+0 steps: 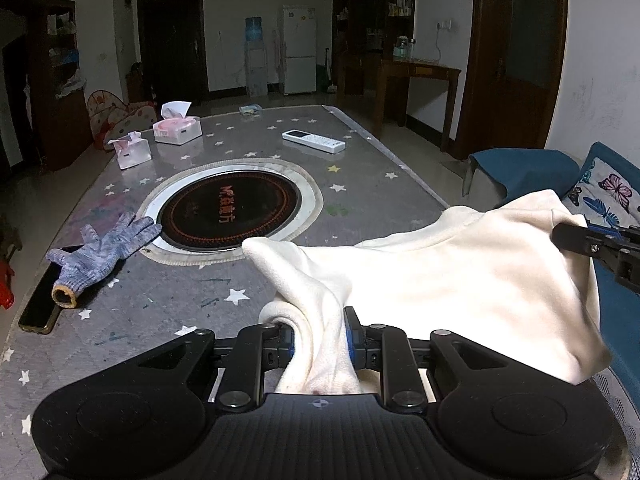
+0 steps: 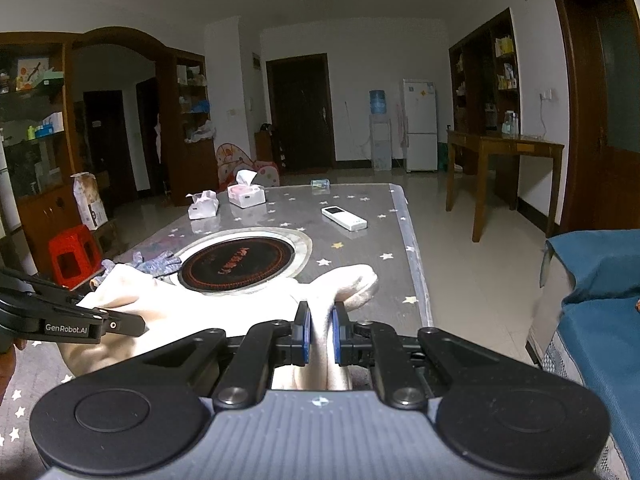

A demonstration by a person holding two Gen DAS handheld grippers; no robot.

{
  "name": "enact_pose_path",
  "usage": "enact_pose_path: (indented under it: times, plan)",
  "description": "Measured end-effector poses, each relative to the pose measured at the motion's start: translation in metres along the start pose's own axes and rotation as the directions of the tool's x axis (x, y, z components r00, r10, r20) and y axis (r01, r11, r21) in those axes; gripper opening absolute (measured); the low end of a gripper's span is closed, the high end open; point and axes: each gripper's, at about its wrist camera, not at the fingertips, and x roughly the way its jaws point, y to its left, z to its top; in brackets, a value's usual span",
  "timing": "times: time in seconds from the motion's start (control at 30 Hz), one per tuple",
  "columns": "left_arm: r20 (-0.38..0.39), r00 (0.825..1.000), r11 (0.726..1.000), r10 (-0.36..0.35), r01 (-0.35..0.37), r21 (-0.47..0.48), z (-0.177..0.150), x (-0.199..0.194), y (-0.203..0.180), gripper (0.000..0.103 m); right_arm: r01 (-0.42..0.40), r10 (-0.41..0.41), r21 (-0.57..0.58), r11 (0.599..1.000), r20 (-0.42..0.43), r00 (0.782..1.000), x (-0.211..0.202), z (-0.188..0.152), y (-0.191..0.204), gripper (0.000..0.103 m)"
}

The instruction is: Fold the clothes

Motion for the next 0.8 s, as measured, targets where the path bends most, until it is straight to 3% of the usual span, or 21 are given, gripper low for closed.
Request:
enact_pose_path:
  times: [0.8]
  plan:
    - [-0.072, 0.997, 1.0, -0.008, 0.008, 0.001, -0.007, 0.042, -0.004, 0.023, 0.031, -0.03, 0.015, 0.999, -0.071, 0.997, 0.039, -0.012, -0.014, 0.009]
